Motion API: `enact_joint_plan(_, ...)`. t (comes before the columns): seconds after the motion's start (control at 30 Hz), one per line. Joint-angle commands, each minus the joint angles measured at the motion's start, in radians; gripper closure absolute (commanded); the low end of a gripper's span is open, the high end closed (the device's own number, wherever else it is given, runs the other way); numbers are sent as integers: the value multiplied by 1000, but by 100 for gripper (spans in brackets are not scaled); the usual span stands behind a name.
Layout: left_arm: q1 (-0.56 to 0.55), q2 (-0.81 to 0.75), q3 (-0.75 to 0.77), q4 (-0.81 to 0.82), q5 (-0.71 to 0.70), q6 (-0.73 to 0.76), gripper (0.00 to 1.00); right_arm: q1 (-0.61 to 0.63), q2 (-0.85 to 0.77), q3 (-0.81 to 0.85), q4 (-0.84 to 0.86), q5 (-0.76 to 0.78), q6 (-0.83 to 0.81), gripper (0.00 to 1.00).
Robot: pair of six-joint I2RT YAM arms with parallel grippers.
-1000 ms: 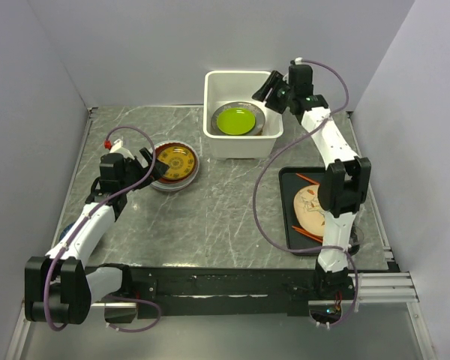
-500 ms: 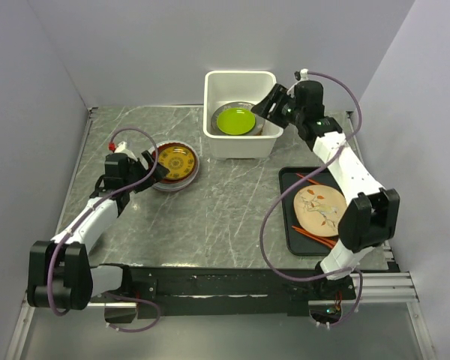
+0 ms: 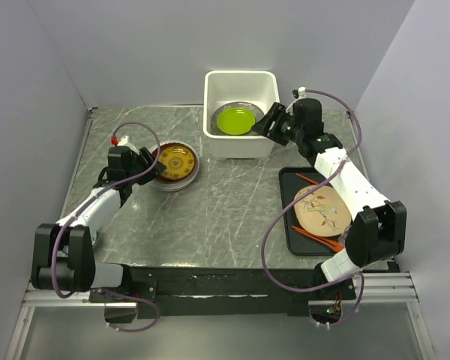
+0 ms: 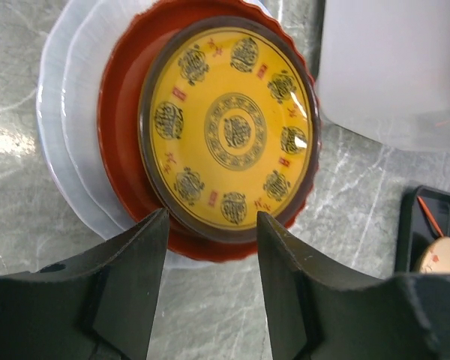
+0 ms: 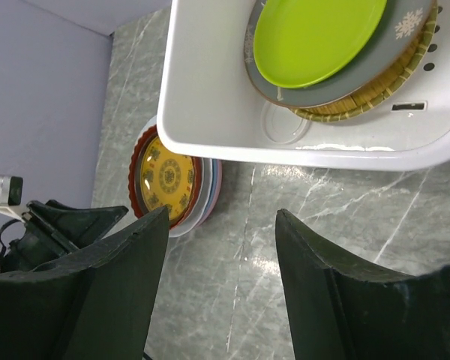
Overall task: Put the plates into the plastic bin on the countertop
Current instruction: Pick up the plate at the center of the board.
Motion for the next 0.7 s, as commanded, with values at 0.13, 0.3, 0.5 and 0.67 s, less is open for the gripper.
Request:
enact_joint_plan(0.13,-4,64,56,59,-37,21,46,0,-91,-25,29,31,-30,34)
enact_joint_plan(0.3,-4,126,67,85,-25,10,47,0,-102,-37,25,28,-35,34)
enact_joint_plan(0.5,-5,179,90,94,-19,10,52,2,-104,-51,33,20,-35,34)
enact_joint_plan(0.67,-8,207,99,85,-16,19,71,0,-96,-53,39,11,-29,34)
